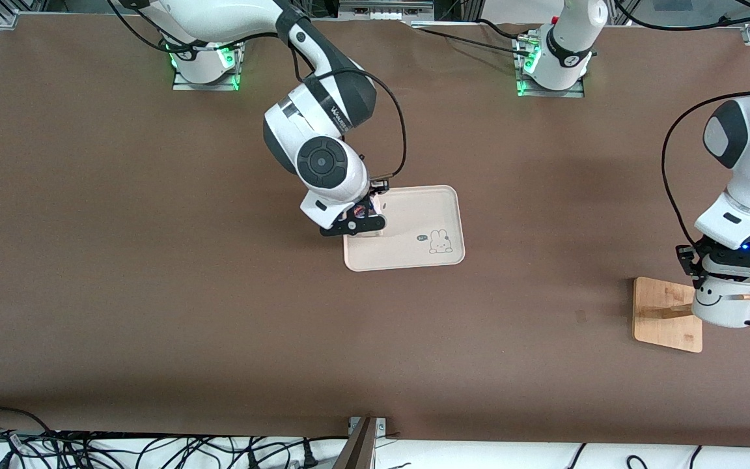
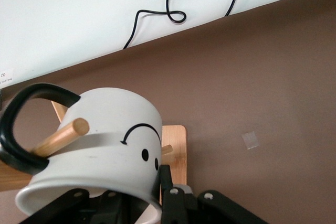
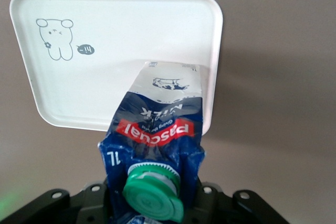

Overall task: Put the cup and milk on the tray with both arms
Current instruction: 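Lower the milk carton onto the tray and open the right gripper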

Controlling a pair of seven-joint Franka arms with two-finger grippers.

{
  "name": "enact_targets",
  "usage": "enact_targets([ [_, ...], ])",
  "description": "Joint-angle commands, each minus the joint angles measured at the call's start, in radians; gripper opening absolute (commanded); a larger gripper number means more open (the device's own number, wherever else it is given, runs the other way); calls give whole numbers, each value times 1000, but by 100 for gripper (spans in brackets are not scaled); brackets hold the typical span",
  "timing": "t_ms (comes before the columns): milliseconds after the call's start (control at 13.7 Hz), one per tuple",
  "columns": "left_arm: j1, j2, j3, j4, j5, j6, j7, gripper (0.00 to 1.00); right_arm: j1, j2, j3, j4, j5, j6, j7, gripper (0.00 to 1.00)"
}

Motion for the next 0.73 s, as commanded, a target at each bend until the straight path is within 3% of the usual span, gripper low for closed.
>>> enact_targets([
  [0,-5,-9,-2,5,14,8,8,0,25,31,-15,34,20,-13,5,50],
  [220,-7,-18,-14,5,8,5,2,0,35,41,-15,34,17,-7,12,52],
  [366,-14,-41,-21,-5,-24,-6,0,0,35,44,-33,34,22,-9,15,99],
  [659,-28,-151,-24,-99,-35,-38,17,0,51,43,-64,34,23,-15,12,100],
])
